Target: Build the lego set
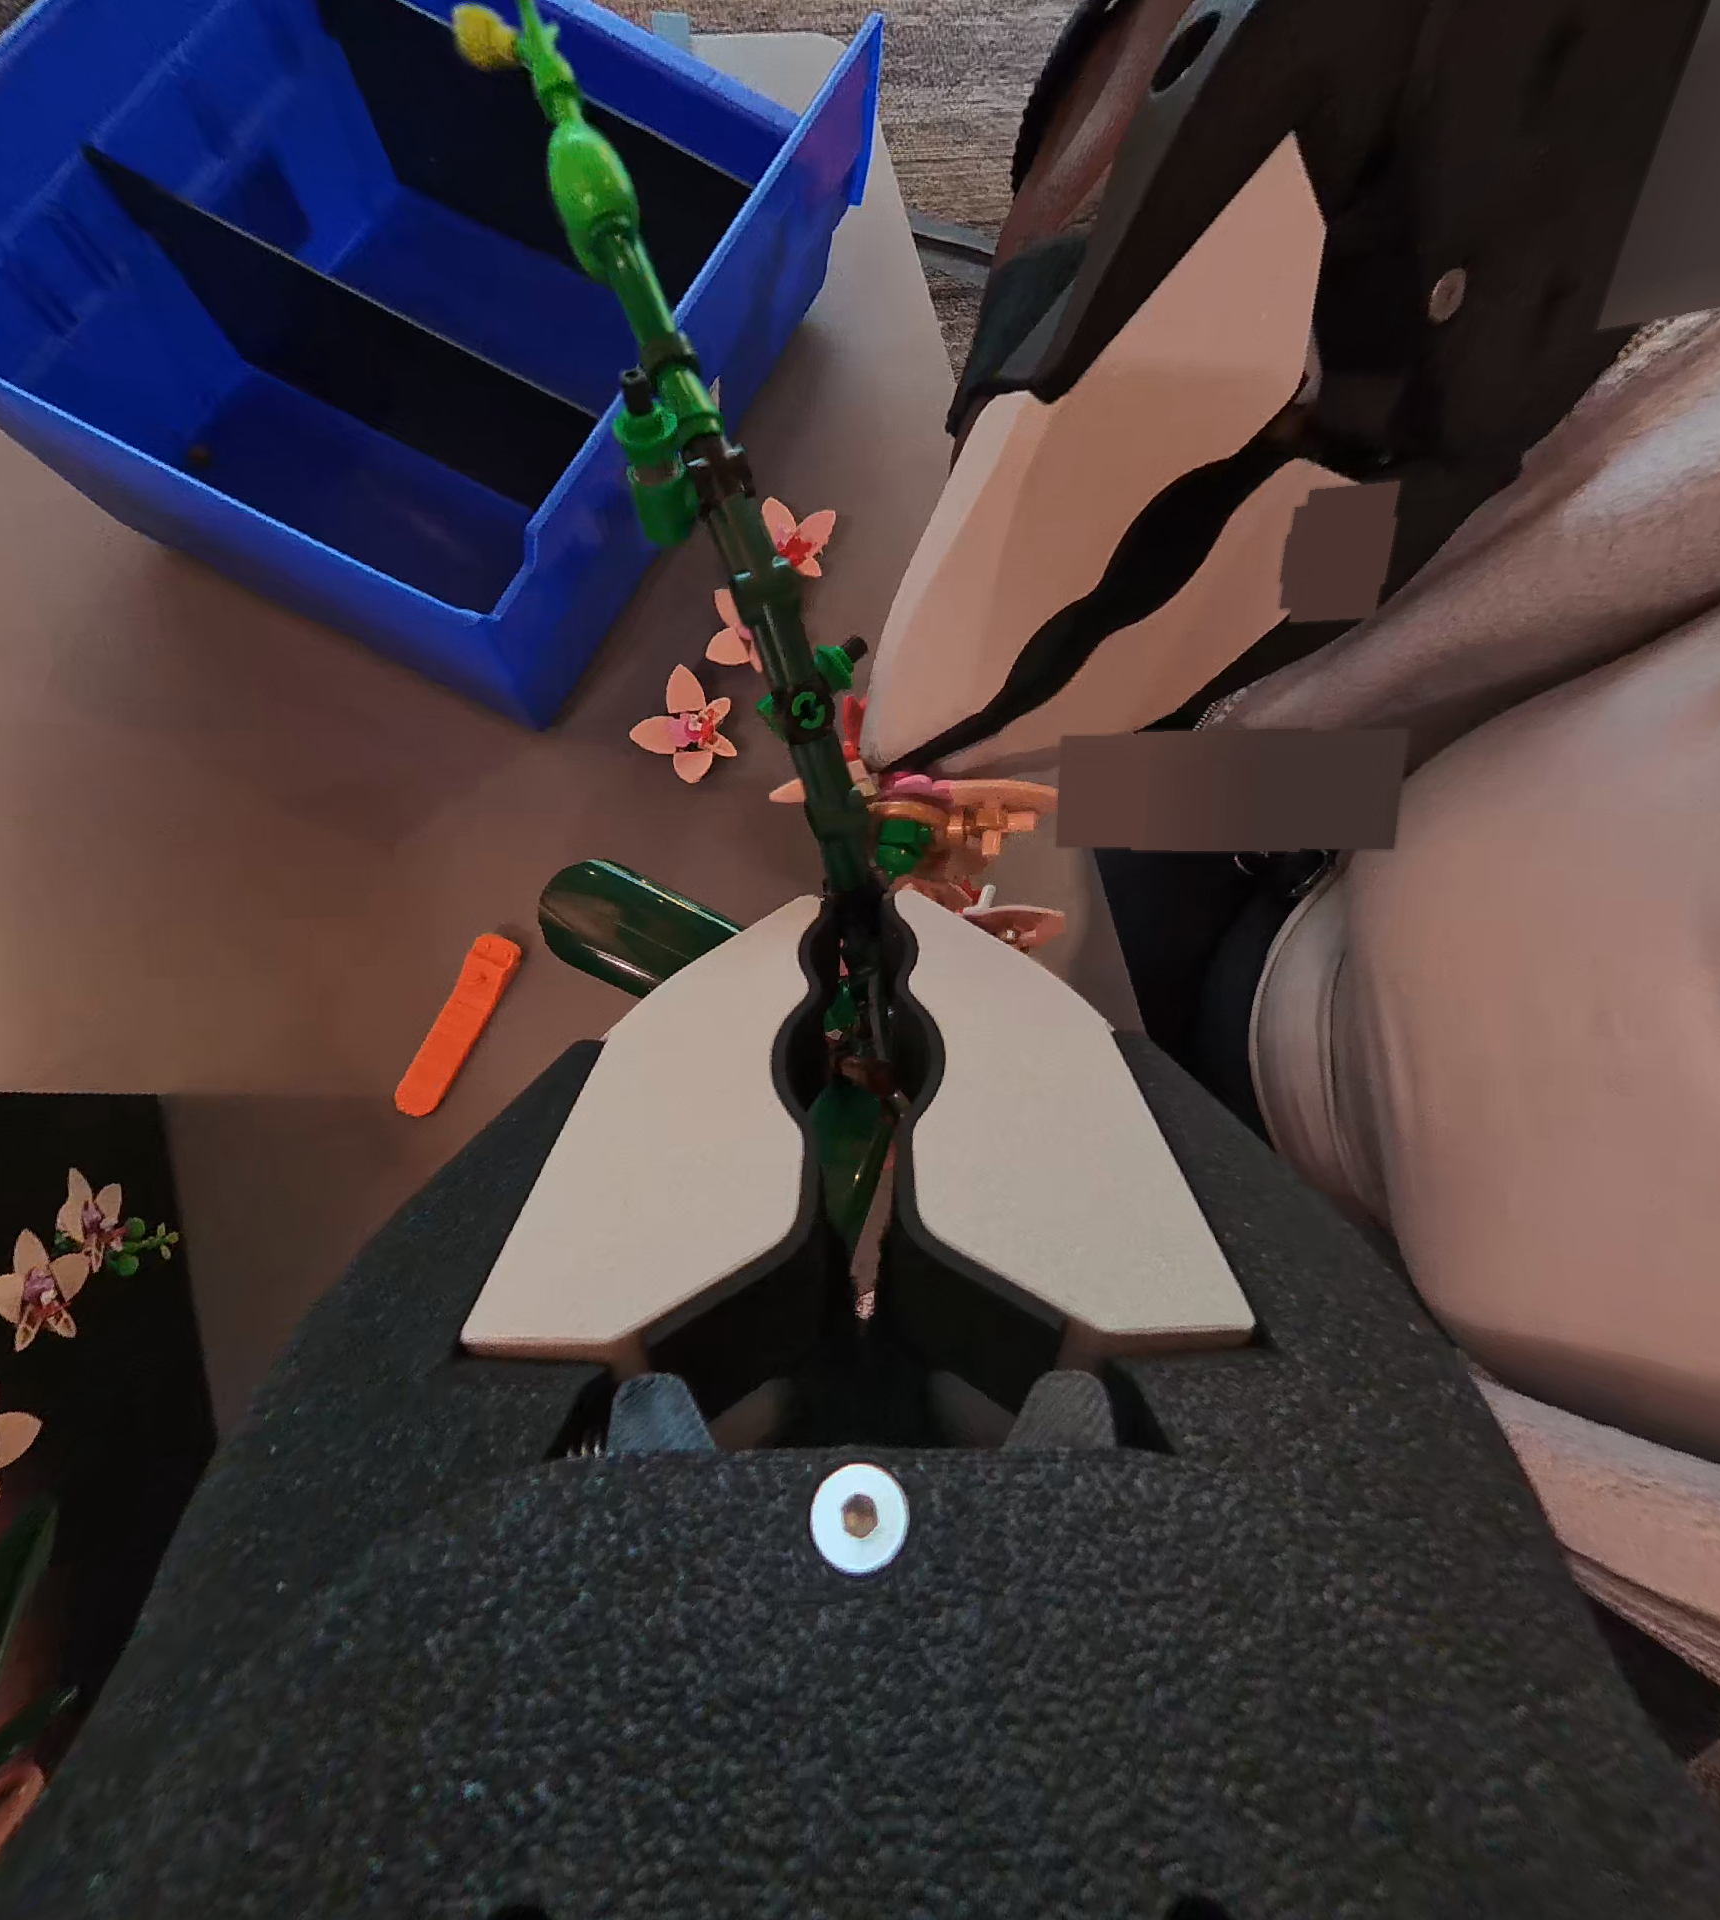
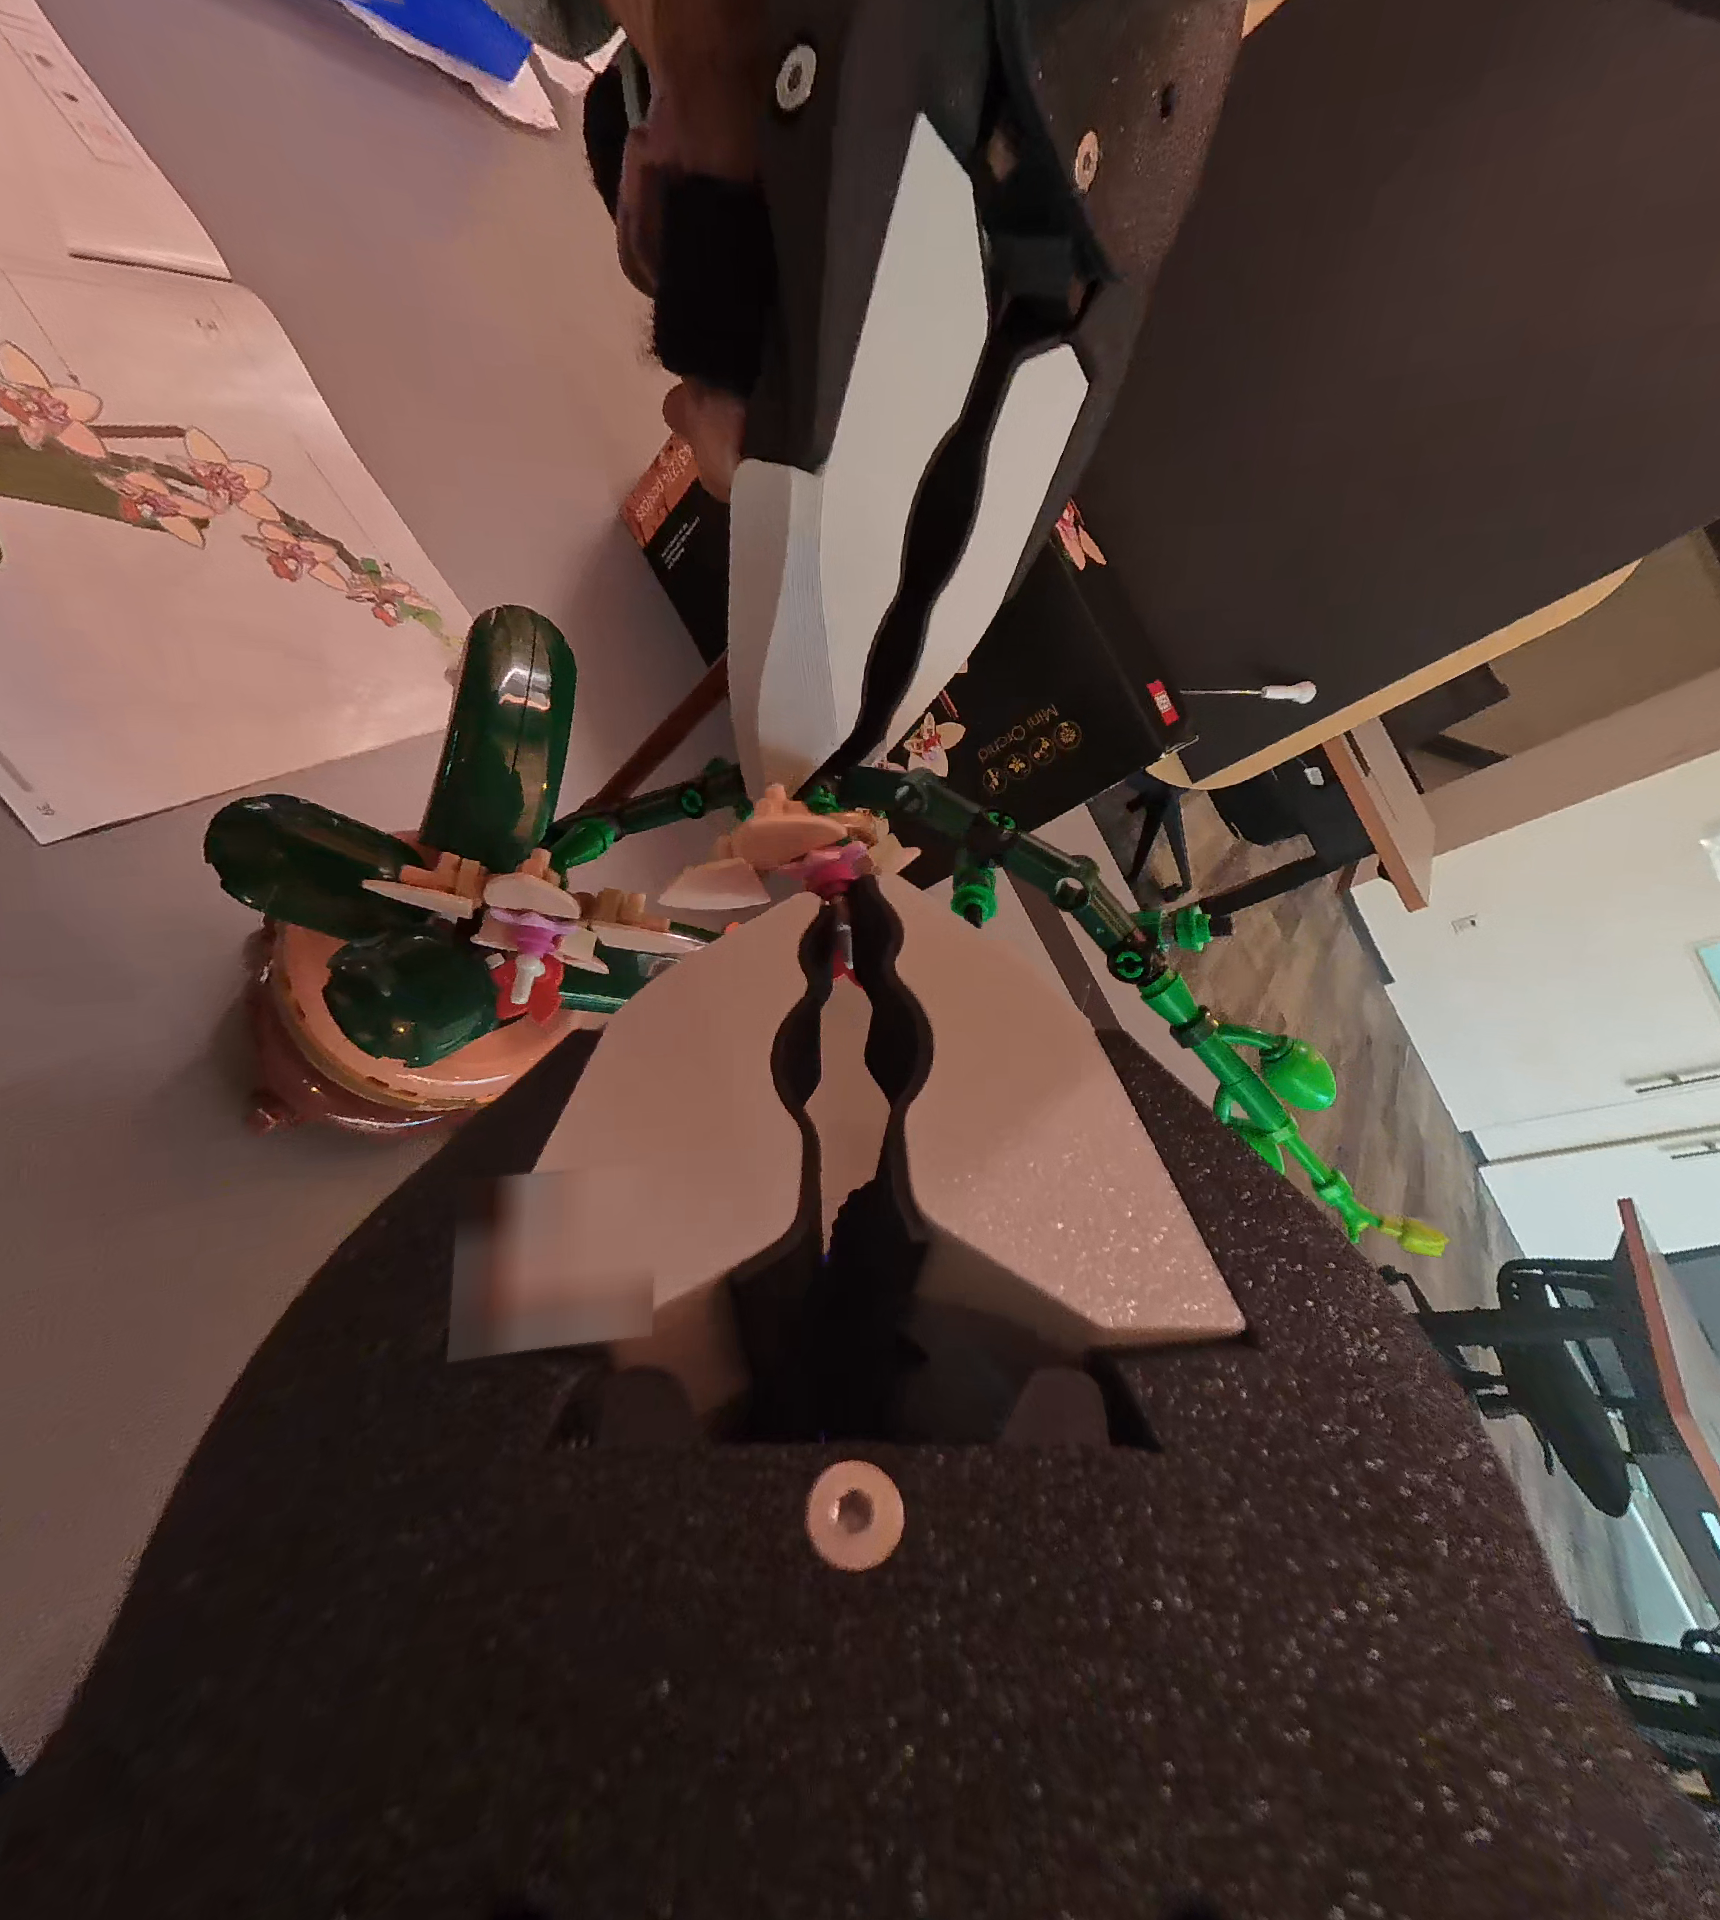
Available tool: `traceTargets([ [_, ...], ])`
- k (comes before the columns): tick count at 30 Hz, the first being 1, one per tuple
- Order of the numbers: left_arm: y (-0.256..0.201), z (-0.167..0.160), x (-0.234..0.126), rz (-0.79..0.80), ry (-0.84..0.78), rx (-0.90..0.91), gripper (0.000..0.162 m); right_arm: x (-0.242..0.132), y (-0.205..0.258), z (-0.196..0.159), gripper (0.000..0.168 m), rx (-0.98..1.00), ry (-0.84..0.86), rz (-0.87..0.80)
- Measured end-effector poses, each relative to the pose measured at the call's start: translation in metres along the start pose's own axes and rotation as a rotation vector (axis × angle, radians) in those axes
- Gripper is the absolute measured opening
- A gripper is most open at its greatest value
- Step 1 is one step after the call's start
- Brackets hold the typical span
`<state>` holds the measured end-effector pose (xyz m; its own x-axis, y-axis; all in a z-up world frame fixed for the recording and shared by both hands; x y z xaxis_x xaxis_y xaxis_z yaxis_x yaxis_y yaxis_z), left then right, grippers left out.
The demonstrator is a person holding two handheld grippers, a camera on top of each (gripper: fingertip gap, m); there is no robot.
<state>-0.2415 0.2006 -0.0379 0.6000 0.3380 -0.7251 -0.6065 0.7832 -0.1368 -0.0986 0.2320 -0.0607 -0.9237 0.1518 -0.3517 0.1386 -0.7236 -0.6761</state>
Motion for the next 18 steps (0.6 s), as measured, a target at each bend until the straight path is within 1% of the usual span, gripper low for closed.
traceTargets([
  [3, -0.001, 0.0, 0.0, 0.007, 0.001, -0.002, 0.007, 0.0, 0.0, 0.001, 0.003, 0.007, 0.01, 0.004],
  [8, -0.002, 0.0, 0.001, 0.048, -0.009, -0.011, 0.007, 0.0, 0.002, 0.005, 0.003, 0.053, 0.078, -0.021],
  [13, -0.005, -0.003, 0.002, 0.112, -0.049, -0.015, 0.007, 0.001, 0.009, 0.011, 0.003, 0.129, 0.139, -0.092],
  [18, -0.01, -0.007, 0.002, 0.198, -0.082, 0.004, 0.007, 0.004, 0.014, 0.013, 0.003, 0.215, 0.141, -0.149],
])
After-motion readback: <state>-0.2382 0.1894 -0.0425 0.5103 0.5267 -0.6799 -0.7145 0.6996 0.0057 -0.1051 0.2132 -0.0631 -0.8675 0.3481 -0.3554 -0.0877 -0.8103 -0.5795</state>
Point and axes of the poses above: each gripper's, where its closed fingertips meet, x out along the fingers, z out of its top, y = z × x across the jaws, the point moved 9 cm from there along -x, back along the fingers
